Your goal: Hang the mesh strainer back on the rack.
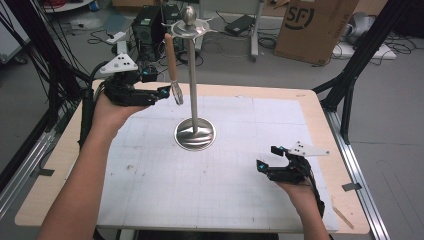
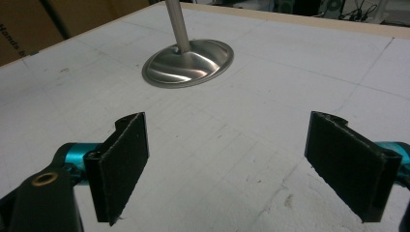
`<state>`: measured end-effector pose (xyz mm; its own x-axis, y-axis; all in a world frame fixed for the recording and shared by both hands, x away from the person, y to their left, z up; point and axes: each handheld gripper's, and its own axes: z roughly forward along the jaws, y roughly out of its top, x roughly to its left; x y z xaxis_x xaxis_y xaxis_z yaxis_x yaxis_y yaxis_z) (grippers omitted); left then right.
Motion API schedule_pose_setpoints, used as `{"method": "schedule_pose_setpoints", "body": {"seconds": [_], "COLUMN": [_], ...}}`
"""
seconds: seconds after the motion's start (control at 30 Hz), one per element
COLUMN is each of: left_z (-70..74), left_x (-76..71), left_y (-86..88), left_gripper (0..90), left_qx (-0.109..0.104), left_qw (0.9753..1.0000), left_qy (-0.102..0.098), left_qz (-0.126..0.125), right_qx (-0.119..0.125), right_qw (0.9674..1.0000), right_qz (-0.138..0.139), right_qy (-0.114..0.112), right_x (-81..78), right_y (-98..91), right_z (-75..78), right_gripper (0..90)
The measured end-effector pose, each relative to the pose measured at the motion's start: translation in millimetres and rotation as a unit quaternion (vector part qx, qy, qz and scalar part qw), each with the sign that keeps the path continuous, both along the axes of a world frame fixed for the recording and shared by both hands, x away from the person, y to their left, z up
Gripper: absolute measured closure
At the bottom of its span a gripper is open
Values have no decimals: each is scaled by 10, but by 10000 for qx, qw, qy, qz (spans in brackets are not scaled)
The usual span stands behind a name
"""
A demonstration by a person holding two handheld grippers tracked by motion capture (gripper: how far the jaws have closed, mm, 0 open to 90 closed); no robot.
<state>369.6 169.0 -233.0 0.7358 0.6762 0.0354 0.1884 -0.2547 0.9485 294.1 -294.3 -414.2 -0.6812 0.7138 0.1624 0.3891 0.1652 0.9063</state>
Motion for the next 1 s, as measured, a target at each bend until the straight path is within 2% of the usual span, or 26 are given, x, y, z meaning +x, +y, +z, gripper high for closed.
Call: {"method": "schedule_pose_setpoints", "body": {"seconds": [0.17, 0.4, 0.7, 0.83, 0.9, 1.0], "left_z": [-49, -96, -162, -204, -220, -239], "left_x": [-31, -79, -160, -203, -221, -255], "left_y": [26, 71, 92, 91, 97, 100], "left_gripper": [309, 247, 207, 201, 200, 187], "left_qx": [10, -98, -137, -124, -168, -121], "left_qw": [9999, 9996, 9987, 9989, 9986, 9983], "left_qy": [-48, -72, -55, -62, -84, -88], "left_qz": [-118, -244, -487, -437, -501, -564], "right_qx": [9, 10, 7, 11, 17, 12], "right_qw": [10000, 10000, 10000, 10000, 10000, 10000], "right_qz": [-1, 1, -3, -5, -4, 0], "right_qy": [8, 10, 10, 13, 14, 20], "right_x": [-1, -2, -4, -6, -5, -5], "right_y": [6, 5, 9, 8, 8, 10], "right_z": [-2, -1, -1, 1, 0, -1], "right_gripper": [147, 147, 147, 147, 147, 147]}}
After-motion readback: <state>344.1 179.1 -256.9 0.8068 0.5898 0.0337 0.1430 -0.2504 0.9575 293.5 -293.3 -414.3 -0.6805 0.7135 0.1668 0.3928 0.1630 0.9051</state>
